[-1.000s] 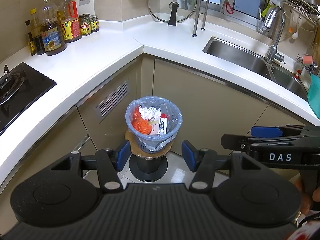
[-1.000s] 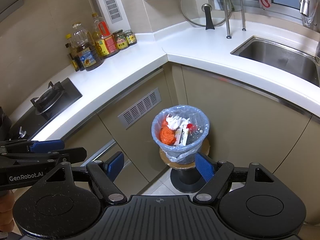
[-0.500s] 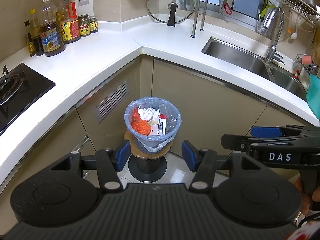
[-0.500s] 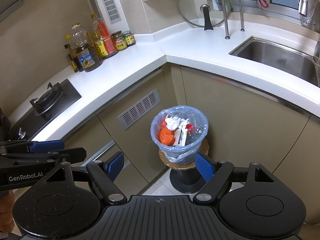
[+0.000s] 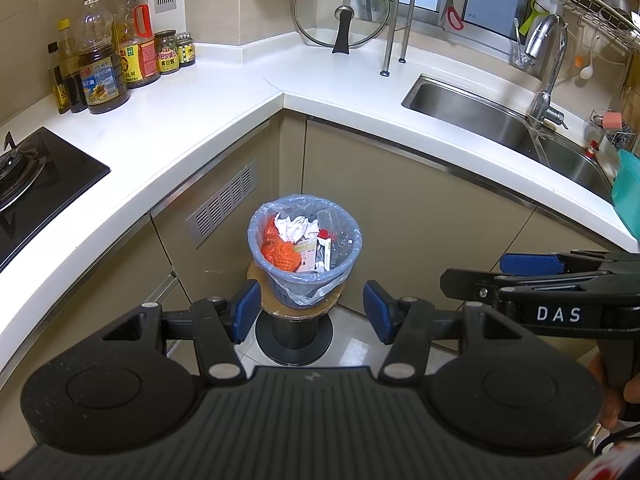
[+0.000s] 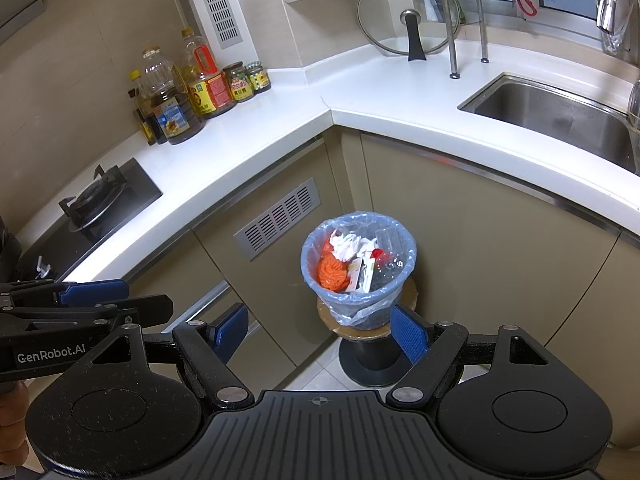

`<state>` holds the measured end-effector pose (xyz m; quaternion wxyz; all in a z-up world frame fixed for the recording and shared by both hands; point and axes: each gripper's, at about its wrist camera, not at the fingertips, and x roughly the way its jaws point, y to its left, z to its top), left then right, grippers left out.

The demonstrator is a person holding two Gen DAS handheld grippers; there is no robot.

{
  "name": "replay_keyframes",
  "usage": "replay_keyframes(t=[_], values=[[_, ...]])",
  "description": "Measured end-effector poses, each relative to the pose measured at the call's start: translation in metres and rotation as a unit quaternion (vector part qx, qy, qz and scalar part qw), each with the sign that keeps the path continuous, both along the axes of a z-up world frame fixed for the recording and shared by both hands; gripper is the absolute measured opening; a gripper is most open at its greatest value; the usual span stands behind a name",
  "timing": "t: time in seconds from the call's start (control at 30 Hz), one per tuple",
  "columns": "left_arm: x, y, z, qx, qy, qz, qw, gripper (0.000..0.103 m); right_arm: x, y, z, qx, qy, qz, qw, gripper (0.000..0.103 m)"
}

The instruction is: Collect trash

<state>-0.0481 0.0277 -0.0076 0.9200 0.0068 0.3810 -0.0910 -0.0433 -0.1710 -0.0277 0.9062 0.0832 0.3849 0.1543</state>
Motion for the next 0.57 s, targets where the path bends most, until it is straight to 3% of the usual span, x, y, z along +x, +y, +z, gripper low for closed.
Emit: replay_keyframes(t=[0.4,0.57], values=[[0.0055,0.0039,0.0017,-0.005,-0.004,-0.008,0.9999,0.054,0.0032,-0.0034,0.0027,-0.001,0.0,-0.005,1.0,0.078],[0.0091,0.0077,0.0012,-0.007,-0.002,-0.009,0.9999,0.059,0.0064,-0.0007,0.0036,-0.002,0.0,-0.008,1.0,0.078]])
